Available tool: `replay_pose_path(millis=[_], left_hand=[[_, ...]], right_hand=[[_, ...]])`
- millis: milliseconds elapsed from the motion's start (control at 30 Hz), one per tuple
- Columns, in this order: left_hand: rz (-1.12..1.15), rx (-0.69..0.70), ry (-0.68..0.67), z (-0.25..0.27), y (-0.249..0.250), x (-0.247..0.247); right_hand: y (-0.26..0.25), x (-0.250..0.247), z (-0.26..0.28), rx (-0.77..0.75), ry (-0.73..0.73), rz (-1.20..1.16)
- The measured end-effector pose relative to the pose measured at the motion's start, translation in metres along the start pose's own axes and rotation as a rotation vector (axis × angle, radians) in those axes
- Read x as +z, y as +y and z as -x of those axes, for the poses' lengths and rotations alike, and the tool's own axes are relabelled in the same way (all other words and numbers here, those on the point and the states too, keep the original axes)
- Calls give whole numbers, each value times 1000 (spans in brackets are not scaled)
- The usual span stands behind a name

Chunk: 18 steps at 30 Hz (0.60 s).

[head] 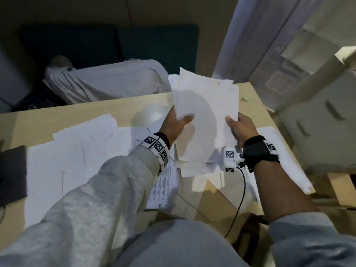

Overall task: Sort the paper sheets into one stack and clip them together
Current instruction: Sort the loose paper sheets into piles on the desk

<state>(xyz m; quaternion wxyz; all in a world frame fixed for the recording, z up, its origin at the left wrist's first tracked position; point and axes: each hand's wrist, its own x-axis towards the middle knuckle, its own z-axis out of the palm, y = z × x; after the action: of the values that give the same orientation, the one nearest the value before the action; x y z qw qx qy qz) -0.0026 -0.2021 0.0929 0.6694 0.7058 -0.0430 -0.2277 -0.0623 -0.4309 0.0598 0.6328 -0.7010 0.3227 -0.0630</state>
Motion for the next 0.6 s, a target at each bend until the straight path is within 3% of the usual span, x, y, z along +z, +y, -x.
replay_pose_path(millis=[200,367,433,500,600], left_hand=[[-234,-56,32,-5,-23,53],[-319,-219,-108,-11,-61,84],[-431,-267,-46,-15,-80,83],[-604,-347,105,-20,-96,74],[-743,-591,162,-20,-108,59]], right_hand=[[25,-56,-5,-48,56,243],[47,-104,-12,0,171,402],[60,-128,-19,45,209,454],[75,-152,-28,89,242,521],[101,-179,-43,171,302,572]])
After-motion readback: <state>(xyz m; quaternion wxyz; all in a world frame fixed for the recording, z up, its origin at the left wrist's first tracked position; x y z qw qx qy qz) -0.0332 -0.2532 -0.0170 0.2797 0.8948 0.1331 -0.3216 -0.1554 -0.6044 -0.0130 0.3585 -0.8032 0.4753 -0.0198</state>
